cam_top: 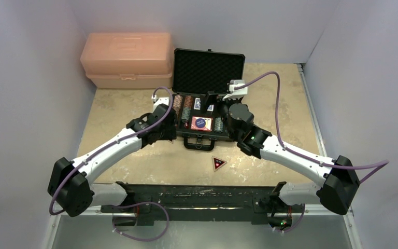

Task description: Pack up texas hold em set

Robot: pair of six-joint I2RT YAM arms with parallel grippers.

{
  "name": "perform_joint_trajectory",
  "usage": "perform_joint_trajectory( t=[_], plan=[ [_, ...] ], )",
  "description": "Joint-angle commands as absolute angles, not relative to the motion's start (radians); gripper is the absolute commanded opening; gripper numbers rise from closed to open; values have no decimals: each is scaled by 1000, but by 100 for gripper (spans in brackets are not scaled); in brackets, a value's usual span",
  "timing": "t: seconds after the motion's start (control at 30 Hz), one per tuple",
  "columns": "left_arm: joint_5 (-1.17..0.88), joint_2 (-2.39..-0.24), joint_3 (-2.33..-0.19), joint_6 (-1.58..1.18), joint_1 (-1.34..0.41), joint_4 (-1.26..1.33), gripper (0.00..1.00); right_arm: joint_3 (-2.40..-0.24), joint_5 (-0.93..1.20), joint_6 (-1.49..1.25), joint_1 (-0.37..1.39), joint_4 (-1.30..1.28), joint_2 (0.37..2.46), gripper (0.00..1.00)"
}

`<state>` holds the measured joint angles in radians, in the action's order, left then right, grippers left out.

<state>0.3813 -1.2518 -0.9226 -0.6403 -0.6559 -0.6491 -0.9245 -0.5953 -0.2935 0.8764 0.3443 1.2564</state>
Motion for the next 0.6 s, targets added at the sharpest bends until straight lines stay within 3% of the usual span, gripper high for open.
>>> perform_joint_trajectory(
  t=[0.0, 0.33, 0.57],
  plan=[
    [330, -1314, -1059, -533, -654, -581, 0, -933, -659, -281, 881, 352, 1225, 99],
    [253, -1517, -1329, -454, -653, -616, 0, -931, -710, -279, 881, 344, 1201, 99],
    [227, -1689, -1540, -462, -653, -637, 0, -936, -947, -317, 881, 310, 1187, 99]
  ],
)
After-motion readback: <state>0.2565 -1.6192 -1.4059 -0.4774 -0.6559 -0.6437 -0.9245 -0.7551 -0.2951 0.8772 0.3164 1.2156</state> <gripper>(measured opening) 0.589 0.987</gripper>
